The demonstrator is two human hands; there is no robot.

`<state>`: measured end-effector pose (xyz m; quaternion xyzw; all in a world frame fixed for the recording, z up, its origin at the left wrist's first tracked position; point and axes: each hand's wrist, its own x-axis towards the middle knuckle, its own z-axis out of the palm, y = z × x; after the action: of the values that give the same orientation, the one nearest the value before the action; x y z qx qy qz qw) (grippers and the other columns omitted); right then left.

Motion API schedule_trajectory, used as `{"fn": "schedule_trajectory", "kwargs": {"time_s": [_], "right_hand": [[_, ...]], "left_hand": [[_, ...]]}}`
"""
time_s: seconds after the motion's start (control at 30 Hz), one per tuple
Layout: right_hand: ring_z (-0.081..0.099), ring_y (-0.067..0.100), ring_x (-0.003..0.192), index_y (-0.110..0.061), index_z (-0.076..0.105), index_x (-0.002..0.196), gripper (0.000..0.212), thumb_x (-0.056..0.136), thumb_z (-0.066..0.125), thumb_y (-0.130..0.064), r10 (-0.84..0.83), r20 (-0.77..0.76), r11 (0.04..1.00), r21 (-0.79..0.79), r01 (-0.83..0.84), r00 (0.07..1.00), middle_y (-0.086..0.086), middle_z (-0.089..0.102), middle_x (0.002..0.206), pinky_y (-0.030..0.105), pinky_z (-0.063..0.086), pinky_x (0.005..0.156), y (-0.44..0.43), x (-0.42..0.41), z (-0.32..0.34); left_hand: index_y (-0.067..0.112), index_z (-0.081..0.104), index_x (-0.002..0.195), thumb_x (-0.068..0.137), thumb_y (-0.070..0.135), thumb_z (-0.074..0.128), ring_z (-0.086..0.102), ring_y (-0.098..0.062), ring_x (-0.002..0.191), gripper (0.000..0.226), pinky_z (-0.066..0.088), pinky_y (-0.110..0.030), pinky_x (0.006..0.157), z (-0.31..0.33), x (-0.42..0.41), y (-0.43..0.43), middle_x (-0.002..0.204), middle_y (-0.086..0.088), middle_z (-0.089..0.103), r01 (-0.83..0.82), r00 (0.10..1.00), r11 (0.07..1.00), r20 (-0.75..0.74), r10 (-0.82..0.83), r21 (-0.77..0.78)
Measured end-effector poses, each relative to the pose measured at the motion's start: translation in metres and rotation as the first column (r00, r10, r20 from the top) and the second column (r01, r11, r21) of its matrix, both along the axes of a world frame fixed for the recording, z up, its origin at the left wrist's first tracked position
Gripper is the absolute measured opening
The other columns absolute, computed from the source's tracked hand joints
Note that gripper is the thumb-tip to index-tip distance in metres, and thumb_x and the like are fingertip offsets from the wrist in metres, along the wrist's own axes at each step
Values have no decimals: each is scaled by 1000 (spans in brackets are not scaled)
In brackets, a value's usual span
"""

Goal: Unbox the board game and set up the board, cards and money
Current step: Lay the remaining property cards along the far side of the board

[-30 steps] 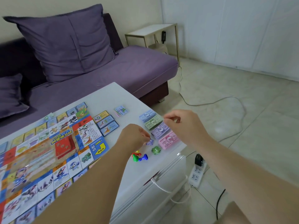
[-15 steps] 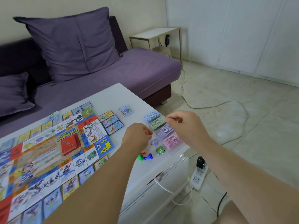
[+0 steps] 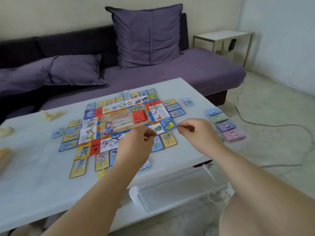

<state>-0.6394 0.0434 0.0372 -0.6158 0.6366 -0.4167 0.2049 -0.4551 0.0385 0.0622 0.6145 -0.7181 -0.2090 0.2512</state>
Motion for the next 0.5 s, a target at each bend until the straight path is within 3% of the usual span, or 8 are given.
{"fn": "schedule_trajectory", "kwargs": {"time_s": [0.1, 0.3, 0.43, 0.5], "right_hand": [[54, 0, 65, -13, 74, 95, 13, 87, 65, -17, 129, -50, 991, 31, -128, 990, -13, 62, 73, 3, 38, 60, 5, 41, -1], [52, -4, 68, -15, 73, 103, 18, 87, 65, -20, 359, -219, 933, 100, -345, 907, -5, 69, 87, 4, 36, 61, 8, 113, -13], [56, 16, 97, -20, 70, 111, 28, 86, 65, -34, 452, -424, 884, 95, -457, 785, -5, 68, 100, 29, 43, 84, 9, 151, -27], [50, 17, 105, -23, 64, 121, 38, 87, 62, -40, 480, -523, 859, 117, -498, 704, -8, 66, 110, 31, 39, 89, 11, 167, -30]], "left_hand": [[35, 58, 85, 92, 17, 53, 59, -11, 70, 20, 48, -24, 62, 0, 62, 17, 82, 16, 60, -133, 991, 991, 9, 133, 9], [33, 65, 96, 91, 19, 52, 60, -12, 84, 19, 50, -32, 83, -18, 143, 47, 93, 14, 65, -341, 939, 938, 57, 338, 55], [31, 63, 109, 94, 19, 49, 60, -11, 92, 24, 49, -34, 90, -38, 160, 57, 103, 13, 65, -346, 934, 932, 132, 332, 106], [30, 62, 112, 94, 20, 49, 60, -10, 95, 25, 49, -33, 91, -47, 162, 58, 105, 13, 64, -325, 941, 935, 149, 304, 144]]}}
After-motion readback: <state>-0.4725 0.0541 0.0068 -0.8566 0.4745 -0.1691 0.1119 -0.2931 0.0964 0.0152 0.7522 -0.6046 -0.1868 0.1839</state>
